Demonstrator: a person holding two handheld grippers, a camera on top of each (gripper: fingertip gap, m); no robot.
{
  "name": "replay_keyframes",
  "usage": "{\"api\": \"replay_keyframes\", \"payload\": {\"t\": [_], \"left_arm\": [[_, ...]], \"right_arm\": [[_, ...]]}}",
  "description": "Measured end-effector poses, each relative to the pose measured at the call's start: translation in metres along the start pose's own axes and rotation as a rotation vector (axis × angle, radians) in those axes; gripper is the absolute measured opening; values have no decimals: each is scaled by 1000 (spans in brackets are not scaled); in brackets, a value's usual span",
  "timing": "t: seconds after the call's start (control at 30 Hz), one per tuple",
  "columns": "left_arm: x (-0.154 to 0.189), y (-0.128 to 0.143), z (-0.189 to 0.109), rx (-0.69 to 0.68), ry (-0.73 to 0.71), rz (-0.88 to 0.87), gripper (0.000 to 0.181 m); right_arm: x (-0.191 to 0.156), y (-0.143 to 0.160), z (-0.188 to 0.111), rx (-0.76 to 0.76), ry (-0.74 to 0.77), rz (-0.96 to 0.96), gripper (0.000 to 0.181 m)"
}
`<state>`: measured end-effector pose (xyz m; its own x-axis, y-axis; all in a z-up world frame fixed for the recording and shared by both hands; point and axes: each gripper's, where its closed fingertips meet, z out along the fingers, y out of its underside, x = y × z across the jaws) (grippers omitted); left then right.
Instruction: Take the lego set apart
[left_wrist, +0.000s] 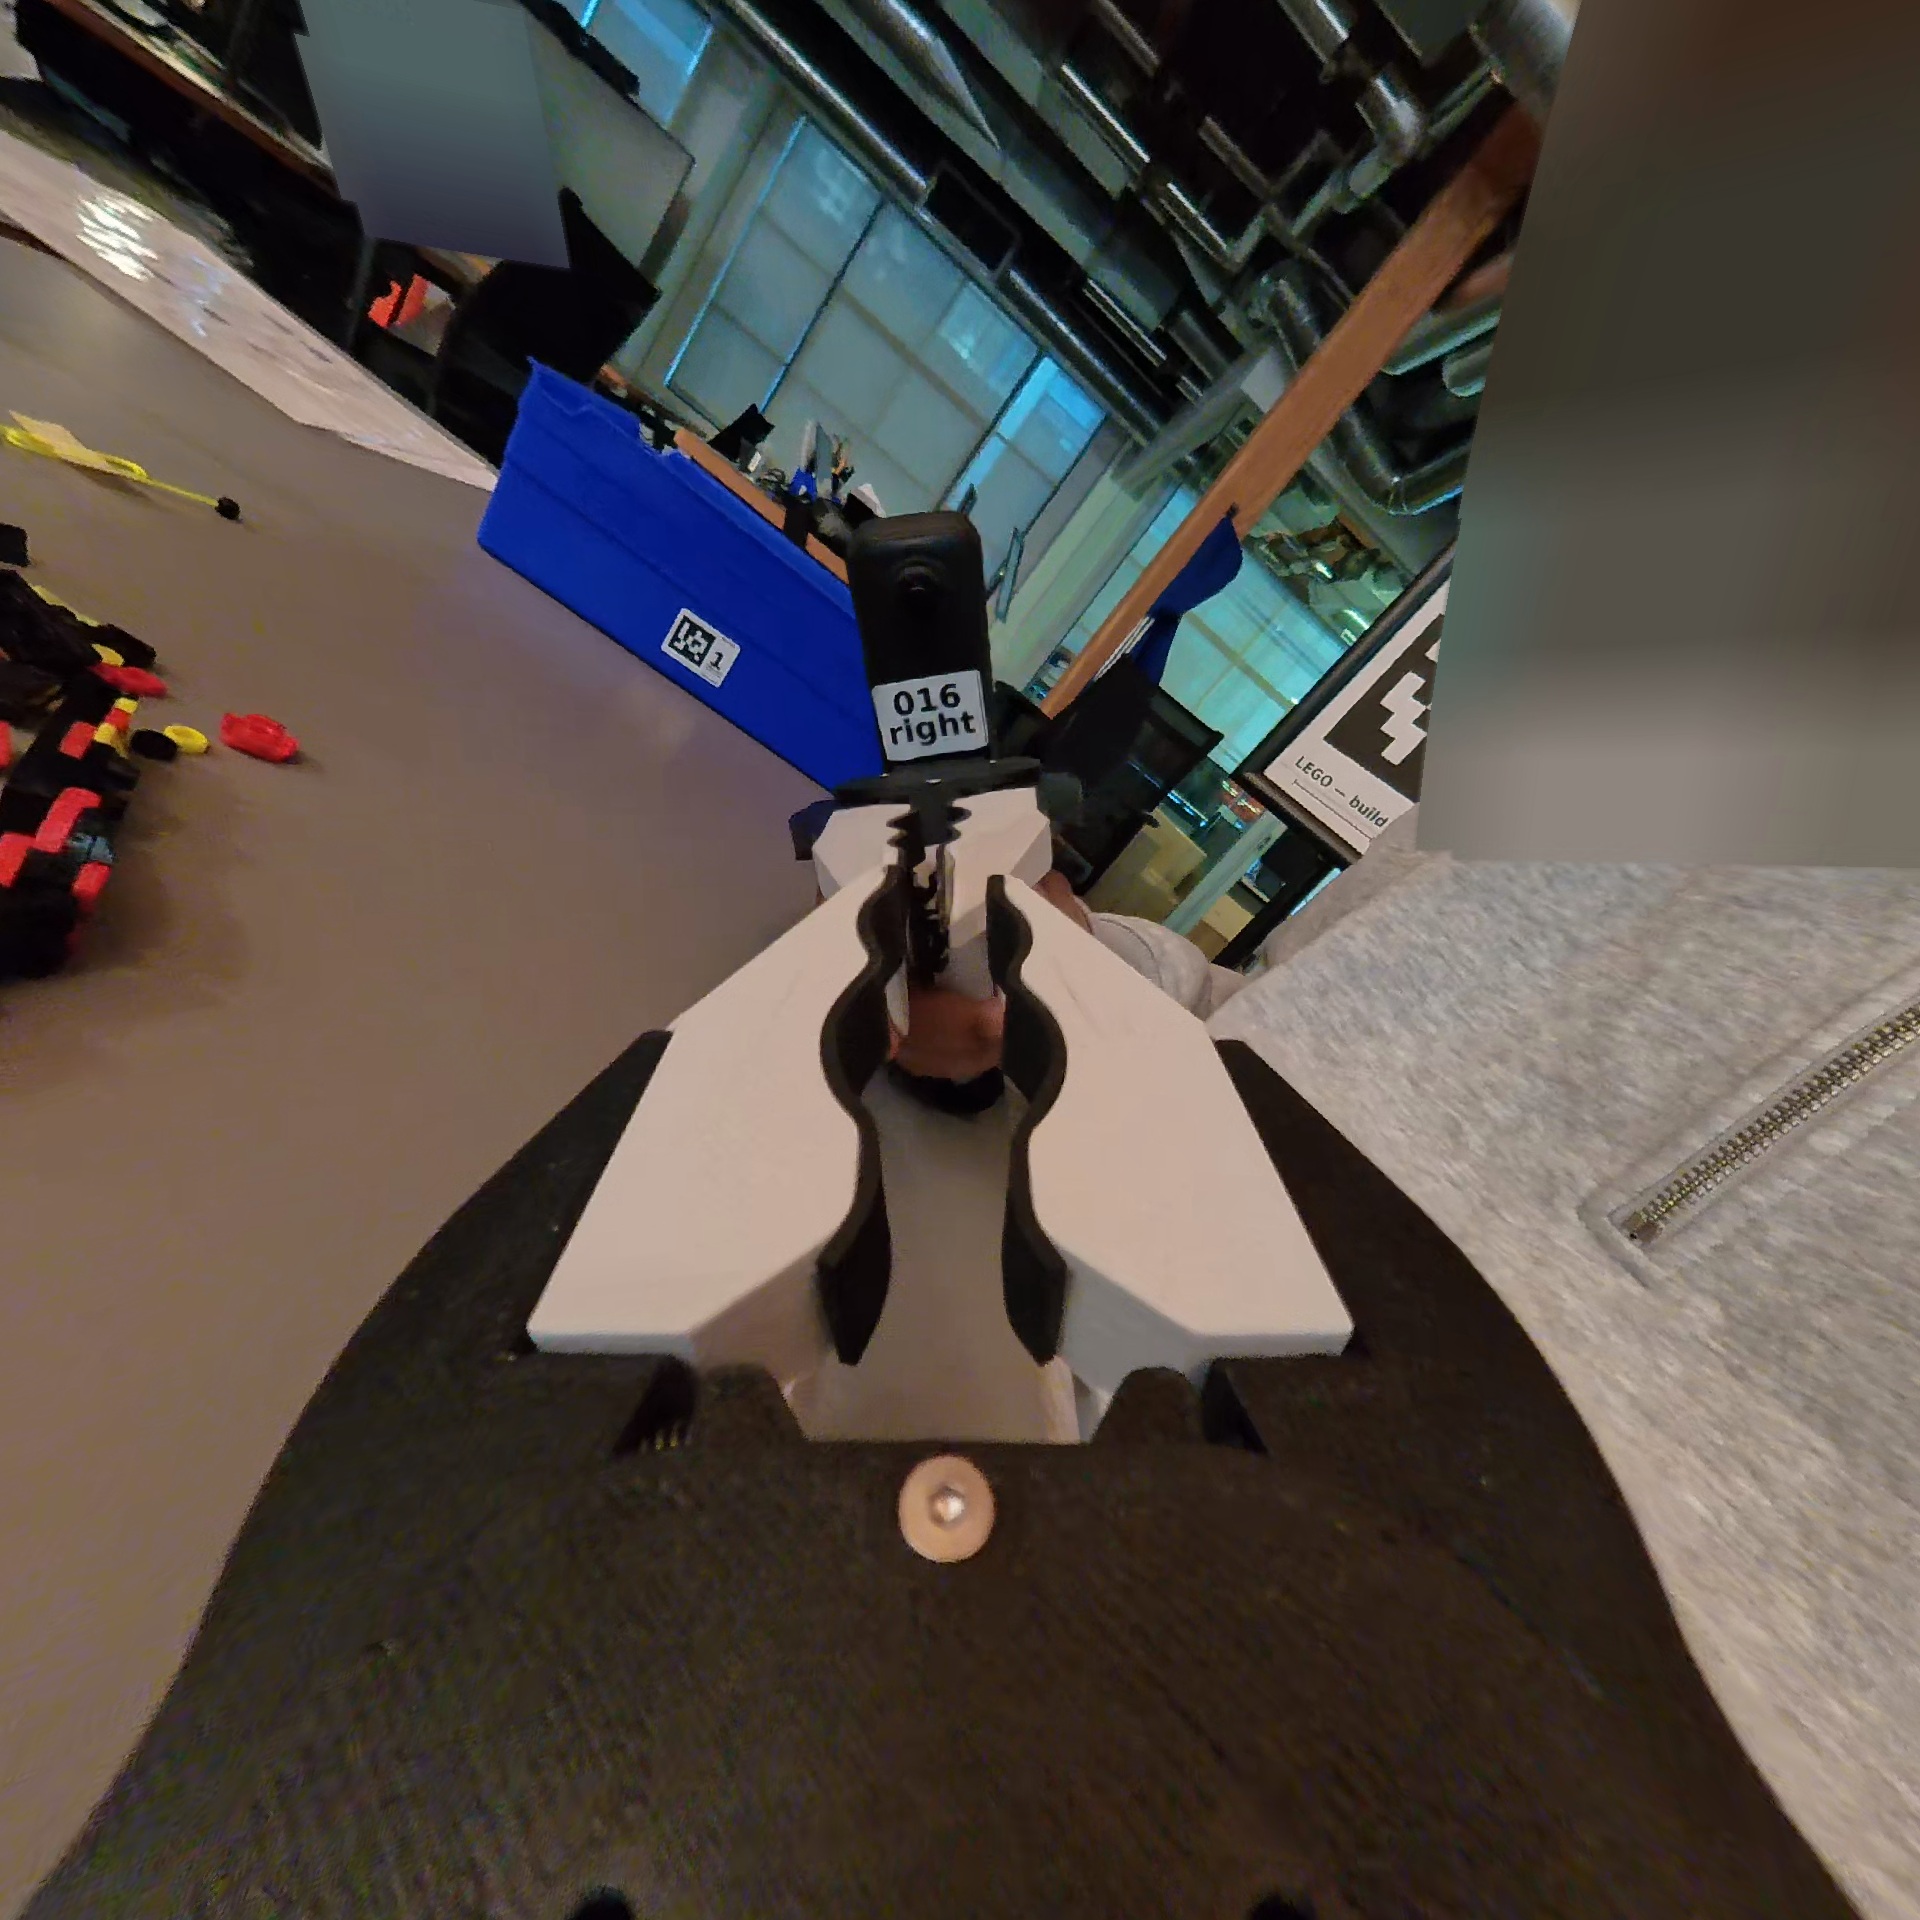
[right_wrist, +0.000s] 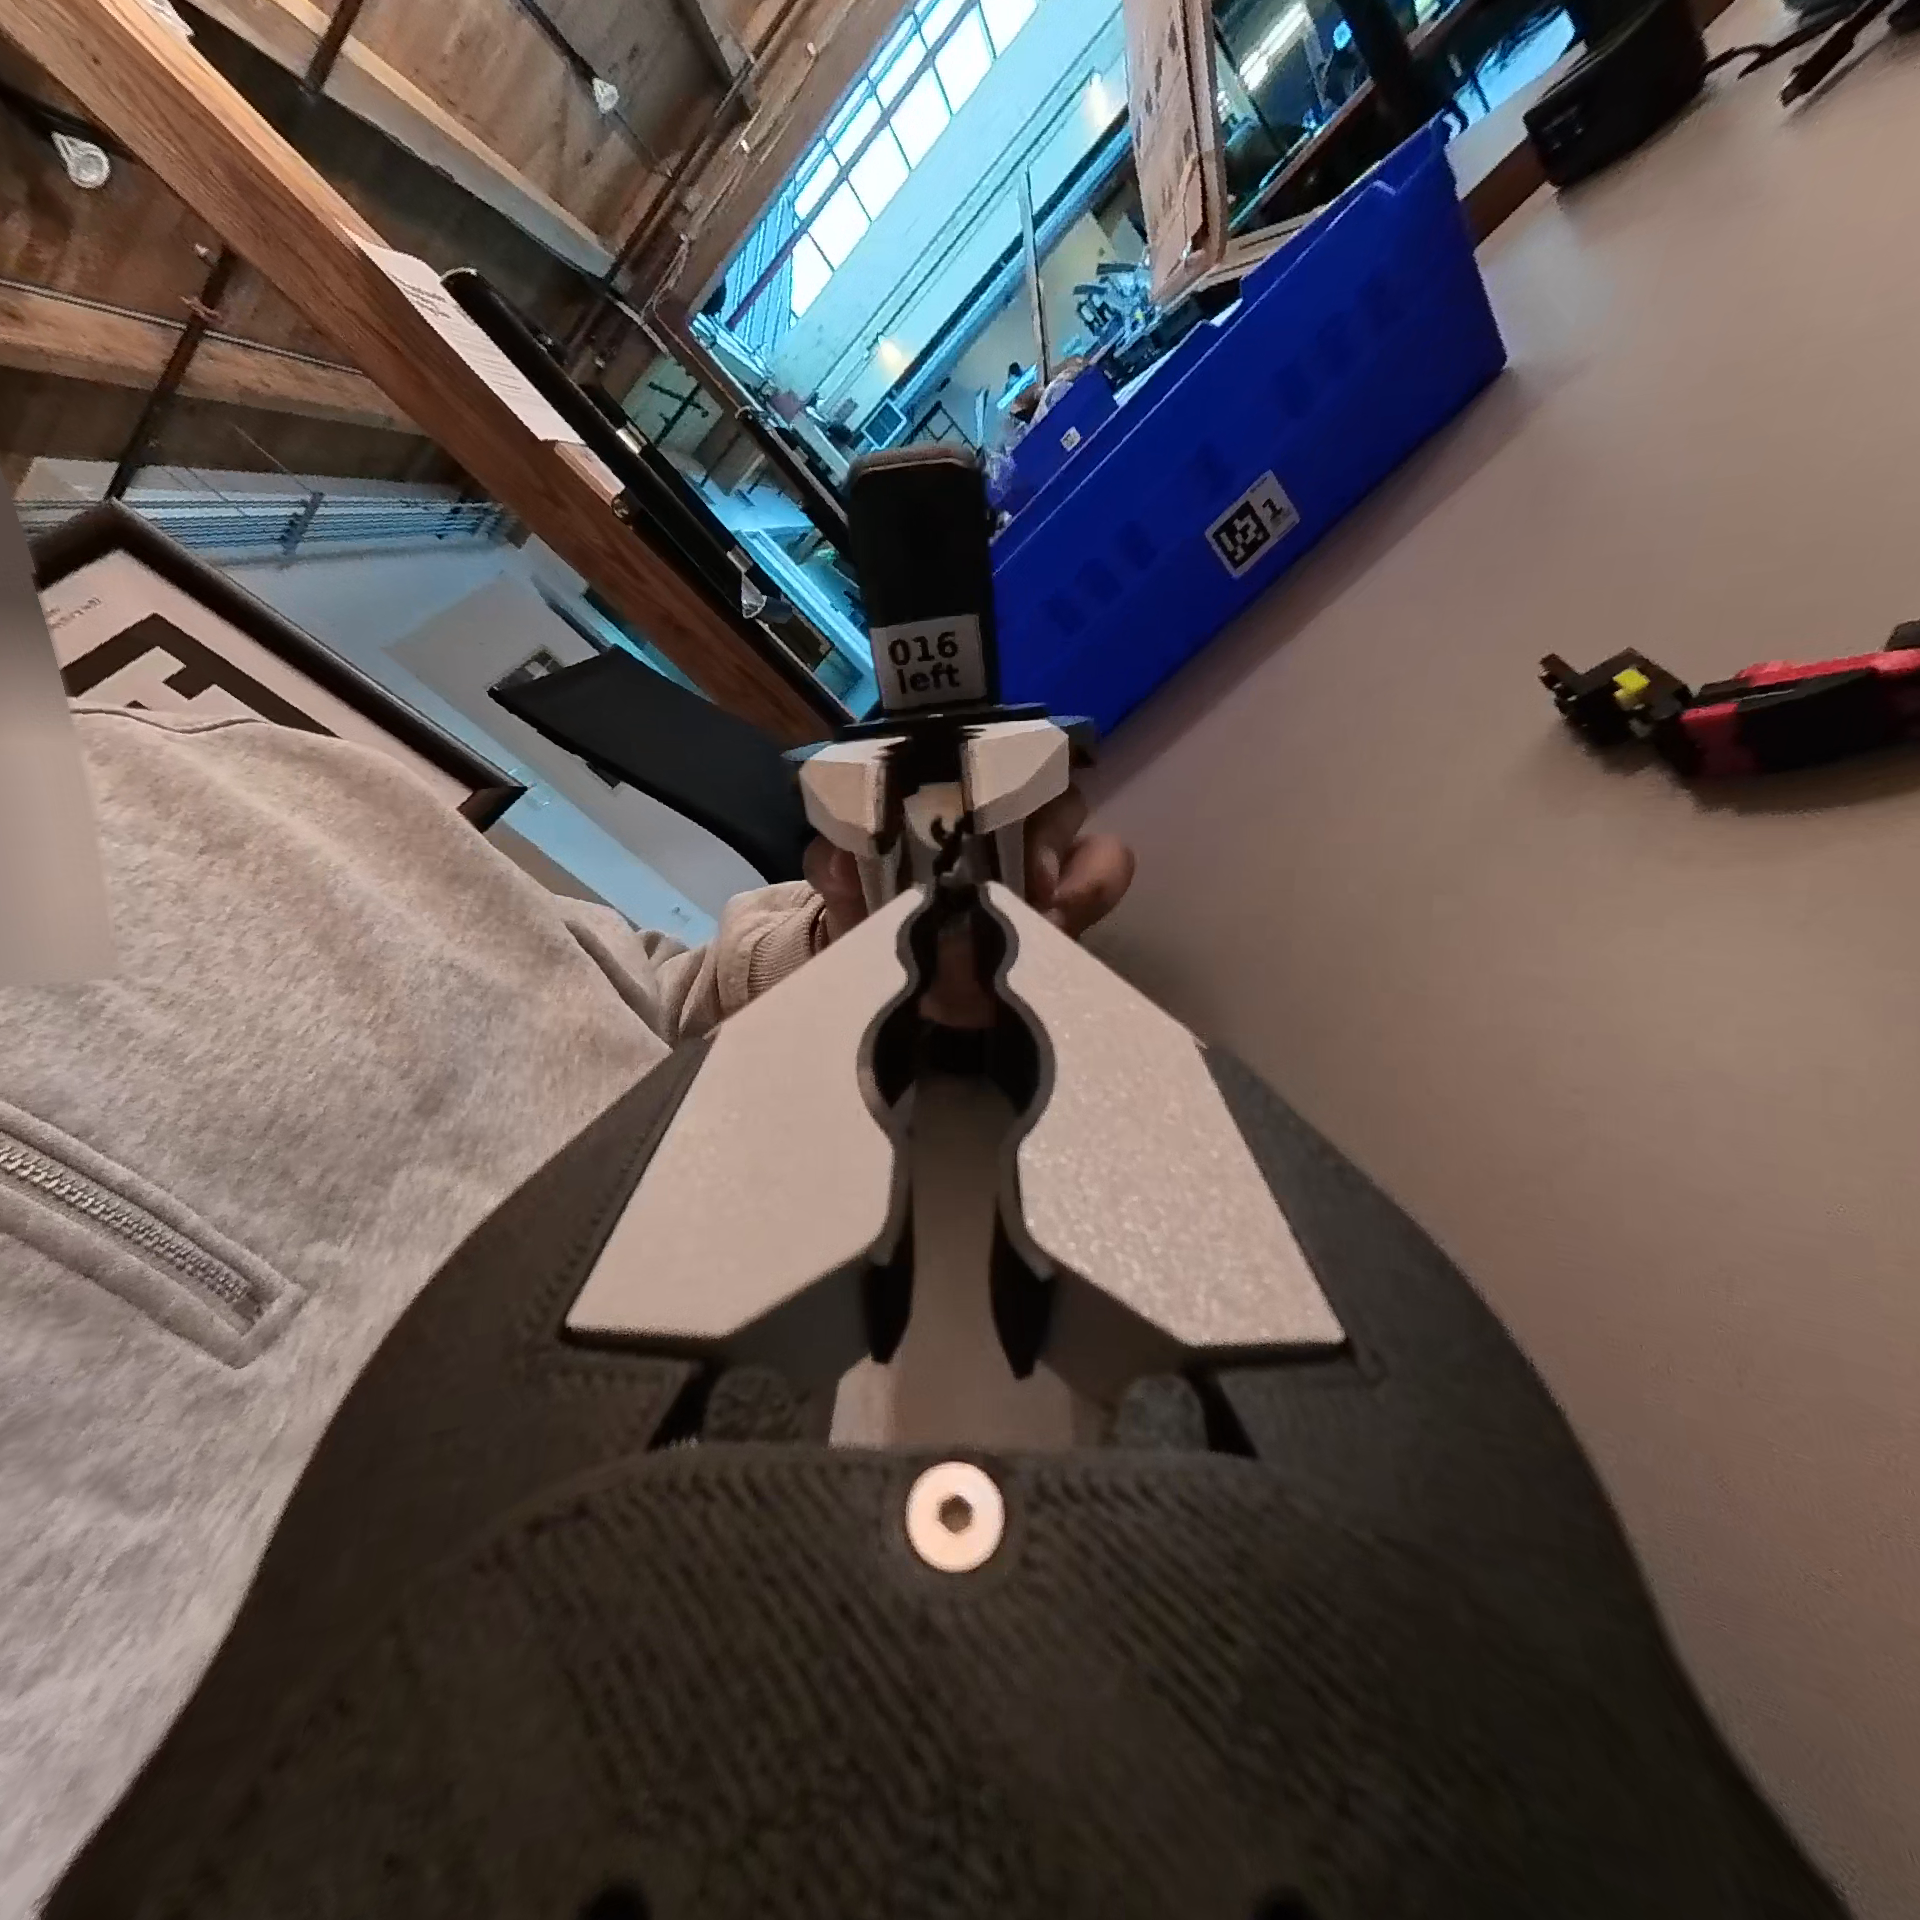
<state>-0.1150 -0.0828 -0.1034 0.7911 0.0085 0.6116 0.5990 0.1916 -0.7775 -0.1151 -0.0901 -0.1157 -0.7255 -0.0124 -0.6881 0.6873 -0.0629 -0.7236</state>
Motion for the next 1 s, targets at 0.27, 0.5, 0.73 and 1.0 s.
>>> {"api": "replay_keyframes", "payload": {"t": [0.27, 0.5, 0.73, 1.0], "left_arm": [[-2, 3, 1, -27, -7, -6, 9], [-1, 5, 0, -55, -13, 16, 5], [0, 6, -2, -103, -64, 174, 4], [3, 7, -3, -124, -73, 239, 4]], "right_arm": [[-2, 7, 1, -66, 13, -77, 3], [2, 4, 0, -79, 85, -172, 3], [4, 1, 1, -56, 90, -113, 2], [9, -3, 2, 3, 103, -9, 1]]}}
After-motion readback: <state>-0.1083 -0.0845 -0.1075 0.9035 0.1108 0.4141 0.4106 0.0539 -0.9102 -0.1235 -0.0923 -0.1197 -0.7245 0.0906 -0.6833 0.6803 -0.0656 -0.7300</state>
